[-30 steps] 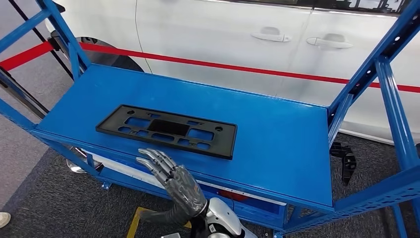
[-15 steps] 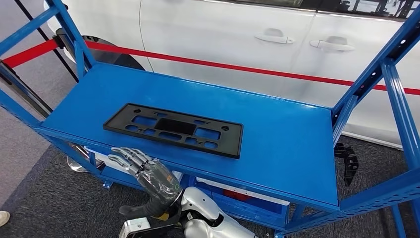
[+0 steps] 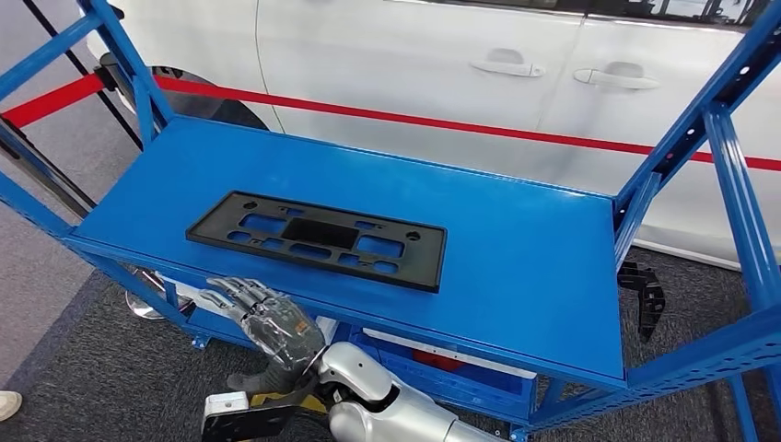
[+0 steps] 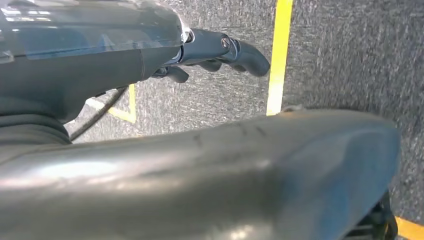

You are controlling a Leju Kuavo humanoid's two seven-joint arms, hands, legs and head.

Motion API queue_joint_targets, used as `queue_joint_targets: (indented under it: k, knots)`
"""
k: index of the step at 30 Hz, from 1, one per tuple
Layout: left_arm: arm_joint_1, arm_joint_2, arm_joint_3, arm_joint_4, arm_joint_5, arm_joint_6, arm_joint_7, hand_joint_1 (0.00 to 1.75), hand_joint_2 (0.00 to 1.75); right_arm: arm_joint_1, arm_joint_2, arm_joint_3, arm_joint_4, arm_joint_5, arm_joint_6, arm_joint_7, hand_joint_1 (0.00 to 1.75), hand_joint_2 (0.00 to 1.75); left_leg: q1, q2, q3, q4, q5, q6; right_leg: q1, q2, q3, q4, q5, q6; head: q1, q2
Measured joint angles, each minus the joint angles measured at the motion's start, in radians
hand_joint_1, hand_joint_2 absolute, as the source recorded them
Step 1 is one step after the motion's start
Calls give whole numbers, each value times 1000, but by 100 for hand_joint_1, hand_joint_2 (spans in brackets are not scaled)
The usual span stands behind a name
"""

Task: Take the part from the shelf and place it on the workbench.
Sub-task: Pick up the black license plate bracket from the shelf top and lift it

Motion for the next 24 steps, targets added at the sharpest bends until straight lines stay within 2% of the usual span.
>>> queue_joint_targets:
  k: [2,4,5,6,7,8,10,11,12,15,16,17,19,20,21,22,23,24]
  knots:
    - [-2,0,-3,0,-4,-2,5,0,0,-24,9,35,25,10,-25,43,0,175,3,0,-32,74,-46,-10,-5,-2,5,-7,4,-6,-1,0]
    - [-2,0,-5,0,-6,-4,8,0,0,-47,13,71,49,14,-45,73,0,175,6,0,-93,207,-105,-20,-5,-3,6,-6,3,-9,-2,0]
    - [-1,0,-5,0,-9,-6,9,0,0,-55,14,88,59,17,-52,86,0,175,8,0,-117,256,-116,-24,-5,-4,7,-4,2,-9,-2,0]
    - [-1,0,-6,0,-11,-7,9,0,0,-63,14,102,68,21,-59,100,0,175,10,0,-126,270,-108,-27,-5,-4,7,-2,1,-9,-2,0]
    - [-1,0,-7,0,-14,-8,9,0,0,-71,14,115,76,26,-67,116,0,175,12,0,-117,244,-82,-28,-5,-3,8,0,-1,-8,-2,0]
    - [-1,0,-8,0,-17,-9,9,0,0,-81,15,126,82,32,-75,133,0,175,14,0,-91,184,-44,-29,-6,-1,9,3,-3,-6,-2,0]
    - [-3,-1,-11,0,-25,-11,10,0,0,-106,17,145,95,43,-88,166,0,175,15,-1,-32,57,7,-25,-5,2,7,10,-8,2,-2,0]
    - [-4,-2,-12,0,-30,-13,11,0,0,-119,19,153,102,49,-94,182,0,175,13,-2,-16,20,17,-20,-3,3,6,12,-9,7,-2,0]
    - [-5,-4,-14,1,-34,-14,12,0,0,-131,19,159,108,55,-100,196,0,175,11,-4,-11,7,16,-13,-2,3,4,13,-8,12,-1,0]
    - [-5,-8,-21,1,-43,-19,13,0,0,-161,20,171,120,63,-109,230,0,175,10,-4,-14,0,24,9,-2,3,-1,18,-13,26,-1,0]
    - [-5,-10,-23,1,-45,-21,13,0,0,-172,20,173,122,64,-109,237,0,175,11,-3,-14,-3,28,16,-3,2,-10,39,-28,31,-1,0]
    - [-6,-12,-26,1,-47,-23,14,0,0,-183,20,175,124,65,-109,244,0,175,12,-2,-15,-6,30,22,-4,1,-30,82,-56,34,-1,0]
    - [-7,-14,-29,1,-50,-25,14,0,0,-197,20,179,128,67,-108,260,0,175,10,-1,-20,-6,33,29,-4,0,-91,213,-123,39,-1,0]
    - [-7,-15,-30,1,-50,-26,14,0,0,-202,19,181,130,69,-108,270,0,175,9,0,-21,-6,33,31,-4,0,-120,274,-146,40,-1,0]
    - [-7,-16,-30,1,-51,-26,15,0,0,-206,19,183,132,71,-107,281,0,175,8,-1,-23,-5,34,31,-4,0,-134,304,-149,39,-1,0]
    - [-7,-17,-31,1,-51,-26,15,0,0,-213,19,185,134,73,-106,291,0,175,8,-1,-23,-5,34,31,-3,0,-129,294,-131,36,-1,0]
    - [-7,-19,-32,1,-51,-27,15,0,0,-222,19,187,135,74,-105,298,0,175,6,-2,-23,-3,34,31,-3,0,-106,247,-99,32,-1,0]
    - [-7,-21,-33,1,-52,-27,15,0,0,-233,19,188,136,75,-104,304,0,175,5,-3,-22,-2,34,30,-1,0,-71,177,-60,25,-1,0]
